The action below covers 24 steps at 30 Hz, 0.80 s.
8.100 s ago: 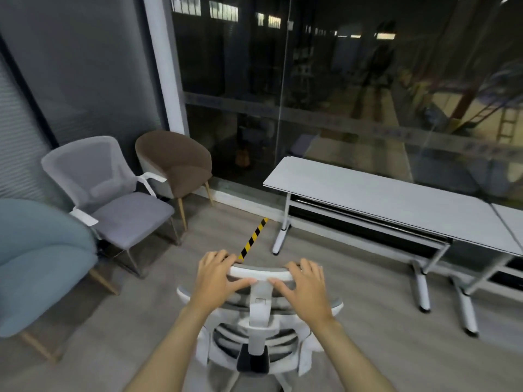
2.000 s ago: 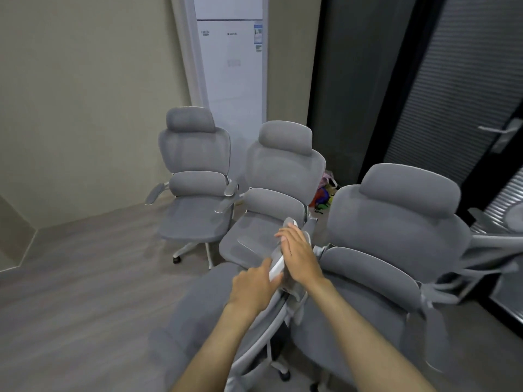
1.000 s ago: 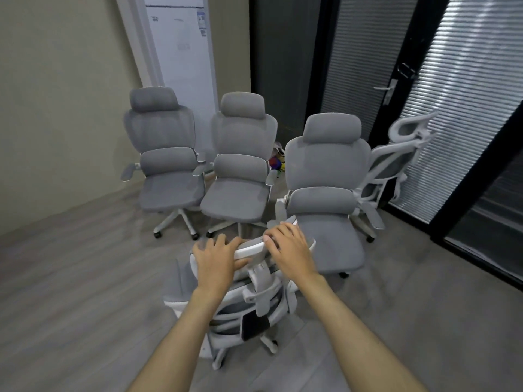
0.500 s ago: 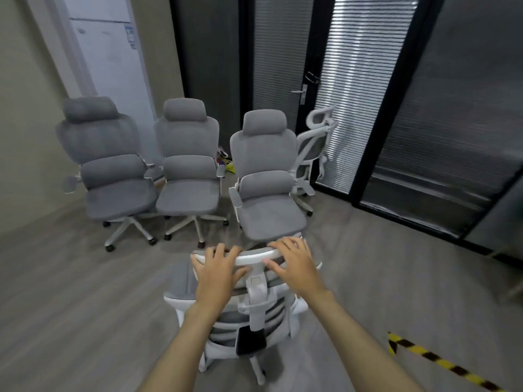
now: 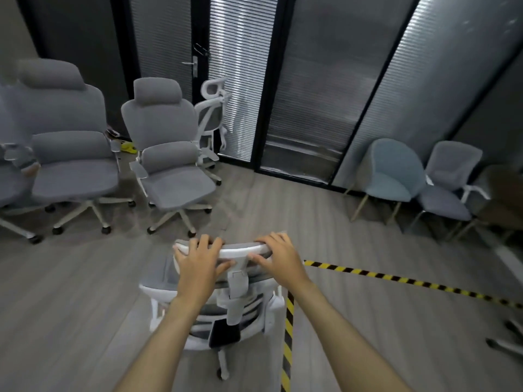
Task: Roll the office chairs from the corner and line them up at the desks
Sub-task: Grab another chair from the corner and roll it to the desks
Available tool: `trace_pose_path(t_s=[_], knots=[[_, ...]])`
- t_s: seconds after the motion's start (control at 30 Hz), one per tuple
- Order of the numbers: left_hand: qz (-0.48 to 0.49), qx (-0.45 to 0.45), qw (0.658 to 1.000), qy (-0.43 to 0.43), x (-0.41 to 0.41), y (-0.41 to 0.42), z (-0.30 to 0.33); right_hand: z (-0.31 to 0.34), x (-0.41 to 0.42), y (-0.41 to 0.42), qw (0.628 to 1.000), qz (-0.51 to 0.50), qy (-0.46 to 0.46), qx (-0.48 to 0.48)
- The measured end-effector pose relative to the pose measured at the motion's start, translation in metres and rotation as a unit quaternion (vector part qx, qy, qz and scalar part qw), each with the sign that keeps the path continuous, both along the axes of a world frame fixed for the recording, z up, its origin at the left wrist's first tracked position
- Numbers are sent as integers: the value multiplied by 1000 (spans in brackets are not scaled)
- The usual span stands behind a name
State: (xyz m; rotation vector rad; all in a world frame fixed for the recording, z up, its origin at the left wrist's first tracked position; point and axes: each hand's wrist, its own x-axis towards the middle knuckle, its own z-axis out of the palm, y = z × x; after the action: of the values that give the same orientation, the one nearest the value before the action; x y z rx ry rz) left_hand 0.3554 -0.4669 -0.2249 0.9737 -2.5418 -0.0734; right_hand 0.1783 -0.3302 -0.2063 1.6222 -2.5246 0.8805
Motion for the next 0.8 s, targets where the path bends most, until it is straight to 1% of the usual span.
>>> trace_pose_path(t_s=[0.2, 0.4, 0.5, 0.6, 0.8], knots=[[-71, -8, 997, 22, -5, 126, 1, -2, 18, 142, 997, -75, -13, -22], [-137, -16, 990, 20, -15, 250, -3, -5, 33, 288, 990, -138, -9, 3], [-170, -14, 985, 5, -15, 314, -5, -5, 52, 360, 980, -194, -38, 5], [-209, -10, 978, -8, -11, 381, -4, -7, 74, 434, 969, -243, -36, 10], [-287, -2, 958, -7, -11, 503, -2, 3, 114, 565, 938, -341, -61, 29]])
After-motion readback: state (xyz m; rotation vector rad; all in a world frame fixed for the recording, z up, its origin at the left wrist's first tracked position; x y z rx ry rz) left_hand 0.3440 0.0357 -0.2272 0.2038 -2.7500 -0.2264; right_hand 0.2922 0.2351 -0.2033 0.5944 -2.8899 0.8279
